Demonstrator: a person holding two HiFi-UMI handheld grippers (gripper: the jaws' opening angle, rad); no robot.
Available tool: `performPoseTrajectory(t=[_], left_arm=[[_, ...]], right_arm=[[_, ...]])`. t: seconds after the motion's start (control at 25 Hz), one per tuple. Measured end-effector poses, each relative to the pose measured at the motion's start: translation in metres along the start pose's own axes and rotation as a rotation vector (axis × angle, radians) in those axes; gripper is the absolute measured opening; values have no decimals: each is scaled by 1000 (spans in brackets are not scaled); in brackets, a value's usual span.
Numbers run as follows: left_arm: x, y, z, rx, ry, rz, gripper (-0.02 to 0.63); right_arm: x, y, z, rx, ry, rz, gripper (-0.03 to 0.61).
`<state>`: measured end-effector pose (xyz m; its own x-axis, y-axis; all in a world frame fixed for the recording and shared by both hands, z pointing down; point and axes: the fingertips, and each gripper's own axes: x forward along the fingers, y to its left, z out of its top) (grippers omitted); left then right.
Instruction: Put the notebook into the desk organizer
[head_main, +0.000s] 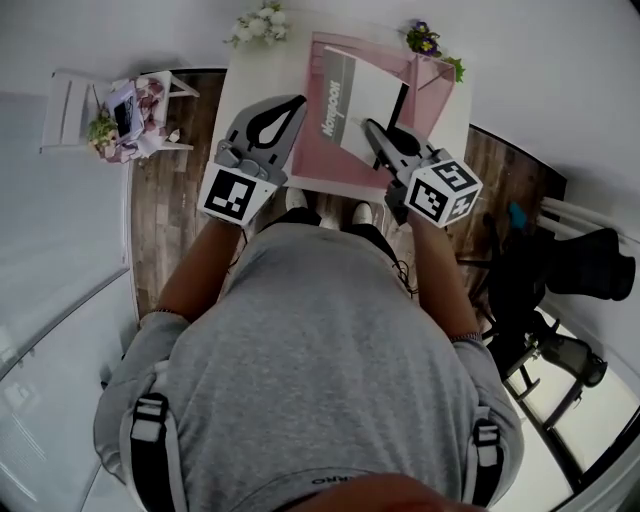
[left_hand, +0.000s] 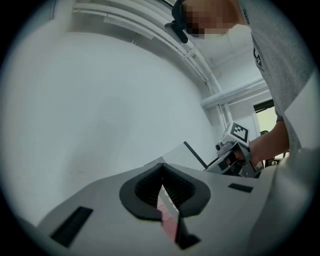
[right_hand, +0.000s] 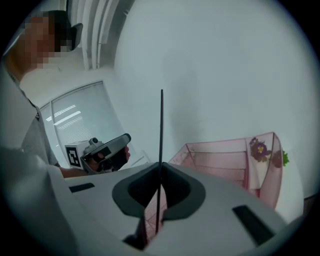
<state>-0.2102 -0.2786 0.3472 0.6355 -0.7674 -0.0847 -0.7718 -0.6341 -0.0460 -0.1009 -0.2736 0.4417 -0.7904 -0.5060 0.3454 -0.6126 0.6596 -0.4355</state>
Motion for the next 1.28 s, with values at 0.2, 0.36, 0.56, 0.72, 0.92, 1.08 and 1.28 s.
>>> performPoseTrajectory(t=[0.2,0.36,0.56,0.72,0.92,1.08,1.28], left_arm=[[8,-1,-8,-19,3,-46,20],[8,0,-11,-26,2,-68,20],[13,-4,-11,-30,-6,-100,20],[17,-5,-8,-29,-9,-120,20],[21,-5,-9,-36,-7,-143,20],[24,-6,-12,-37,-2,-162,20],[27,-4,-15,-48,1,-172,20]], right_arm=[[6,-5,-11,61,48,-7,17],[10,-9,-16,123,69,-8,17],[11,-15,-14,142,99,-20,17],[13,-14,-10,164,99,-8,17],[20,-12,-16,236,131,25,17],[27,-26,-23,177,175,-57,17],[41,-33,-19,40,228,-146,17]])
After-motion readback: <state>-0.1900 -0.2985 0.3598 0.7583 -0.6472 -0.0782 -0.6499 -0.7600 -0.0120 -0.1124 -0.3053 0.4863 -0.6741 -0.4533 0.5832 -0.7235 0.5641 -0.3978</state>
